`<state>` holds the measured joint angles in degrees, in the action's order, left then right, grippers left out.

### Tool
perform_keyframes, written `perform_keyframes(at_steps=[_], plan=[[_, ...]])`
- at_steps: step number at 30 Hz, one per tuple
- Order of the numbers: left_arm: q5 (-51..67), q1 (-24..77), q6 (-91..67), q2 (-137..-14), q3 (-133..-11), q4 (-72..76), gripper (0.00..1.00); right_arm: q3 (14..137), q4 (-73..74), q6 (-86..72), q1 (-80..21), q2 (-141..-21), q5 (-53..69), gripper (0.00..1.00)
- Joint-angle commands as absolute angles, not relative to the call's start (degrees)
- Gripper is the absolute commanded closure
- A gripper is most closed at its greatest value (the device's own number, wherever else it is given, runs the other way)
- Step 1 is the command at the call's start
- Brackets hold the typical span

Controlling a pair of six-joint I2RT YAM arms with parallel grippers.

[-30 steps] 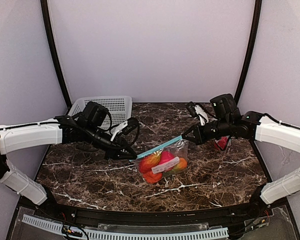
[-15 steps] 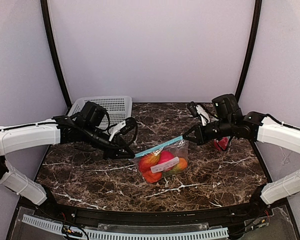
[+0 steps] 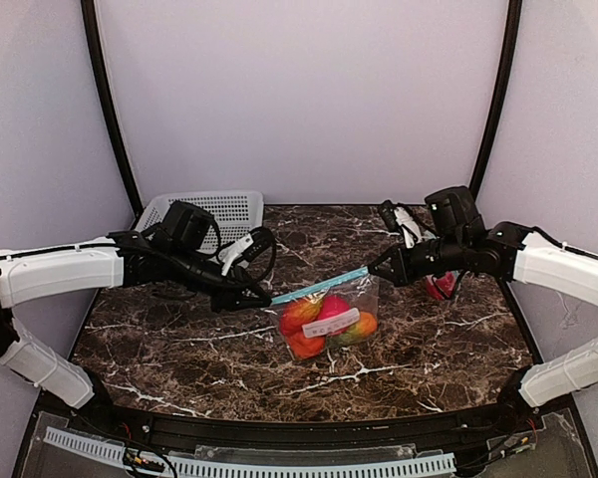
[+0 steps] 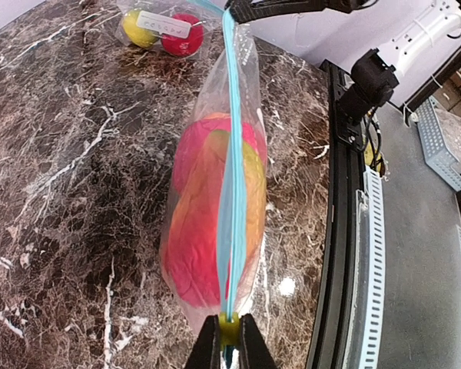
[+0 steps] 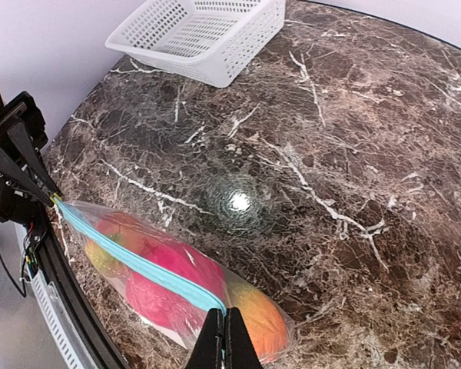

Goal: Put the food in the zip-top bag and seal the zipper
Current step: Zip the zipper of the food storage bag, then place the zipper food storage bag at the center of the board.

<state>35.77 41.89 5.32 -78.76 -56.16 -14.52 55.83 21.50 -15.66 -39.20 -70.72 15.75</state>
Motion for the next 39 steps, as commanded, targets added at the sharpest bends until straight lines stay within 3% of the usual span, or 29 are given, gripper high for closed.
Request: perform_keyframes(at_steps=[1,5,7,10,15,19,27,30,35,39], plan=[[33.4,41.4,0.5,-82.3,-57.0,-9.0,0.99,56.0,20.9,-18.0,-38.1,-72.1,8.7,1.0],[34.7,41.4,-2.6,-86.2,-59.5,-4.8,0.97,56.7,21.2,-19.5,-37.6,-73.4,5.3,1.0],[35.1,41.4,-3.3,-87.8,-60.7,-3.5,0.89,56.7,21.1,-20.4,-36.7,-73.5,4.1,1.0],[33.6,41.4,-4.3,-88.2,-61.6,-1.6,0.62,56.6,20.9,-21.9,-34.8,-73.7,2.8,1.0],[27.8,41.3,-5.5,-84.8,-60.3,-0.3,0.36,55.0,20.3,-22.8,-31.4,-74.0,2.6,1.0],[22.3,39.4,-9.2,-80.2,-57.6,-0.2,0.27,53.8,19.5,-22.9,-28.0,-75.0,2.6,1.0],[18.2,30.1,-14.5,-72.3,-53.0,-5.0,0.22,53.5,17.7,-23.3,-22.8,-77.7,3.4,1.0],[17.8,27.0,-14.4,-71.0,-52.9,-7.9,0.21,54.2,17.3,-23.1,-22.0,-79.3,4.0,0.91],[18.3,22.5,-14.5,-68.7,-52.4,-11.7,0.19,55.2,17.0,-22.0,-21.7,-80.6,5.0,0.49],[18.3,17.7,-13.4,-67.4,-52.2,-14.2,0.12,55.9,16.4,-20.0,-21.5,-80.3,6.7,0.31]])
